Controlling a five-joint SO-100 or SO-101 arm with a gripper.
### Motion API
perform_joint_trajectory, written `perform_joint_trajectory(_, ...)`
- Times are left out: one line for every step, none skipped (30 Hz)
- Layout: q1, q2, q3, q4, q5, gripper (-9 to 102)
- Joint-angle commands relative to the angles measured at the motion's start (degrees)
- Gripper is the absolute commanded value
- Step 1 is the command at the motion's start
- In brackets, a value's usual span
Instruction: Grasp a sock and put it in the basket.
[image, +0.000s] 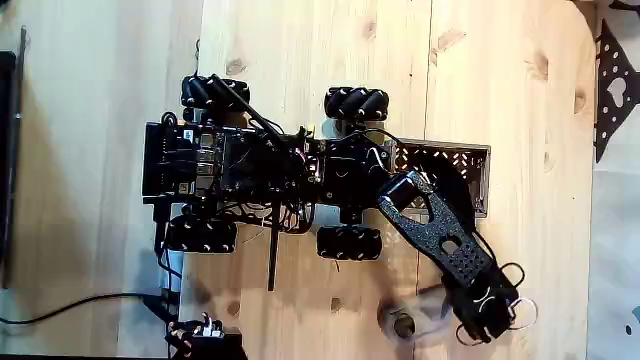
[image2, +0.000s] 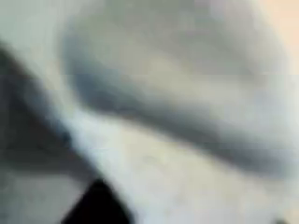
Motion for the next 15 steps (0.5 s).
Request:
perform_joint_trajectory(-1.6, 8.3, -0.5, 7.8, 1.2, 0)
perform_joint_trajectory(-2.0, 10.3, -0.3, 10.1, 2.5, 0)
perform_joint_trajectory(-2.4, 12.2, -0.3, 12.3, 4.0, 0)
perform_joint_trajectory(-2.7, 13.9, -0.2, 14.2, 4.8, 0)
perform_joint_trajectory(-2.9, 15.6, -0.2, 15.8, 5.4, 0)
perform_joint_trajectory(-3.1, 17.1, -0.2, 17.0, 6.2, 0)
perform_joint_trajectory(-3.2, 18.8, -0.2, 17.9, 6.3, 0)
perform_joint_trajectory(-3.2, 20.4, -0.2, 19.0, 6.9, 0)
perform_joint_trajectory(-3.1, 21.9, -0.2, 20.1, 6.9, 0)
perform_joint_trajectory(-3.1, 23.6, -0.2, 21.7, 7.0, 0)
perform_joint_trajectory(-3.1, 25.0, -0.2, 23.1, 7.3, 0)
perform_joint_trajectory(-3.1, 26.5, -0.1, 24.5, 8.8, 0)
perform_joint_trajectory(-3.1, 28.3, 0.0, 25.8, 10.8, 0)
perform_joint_trajectory(-3.2, 30.3, 0.4, 26.9, 12.2, 0)
perform_joint_trajectory(-3.4, 33.0, 1.5, 27.5, 14.0, 0)
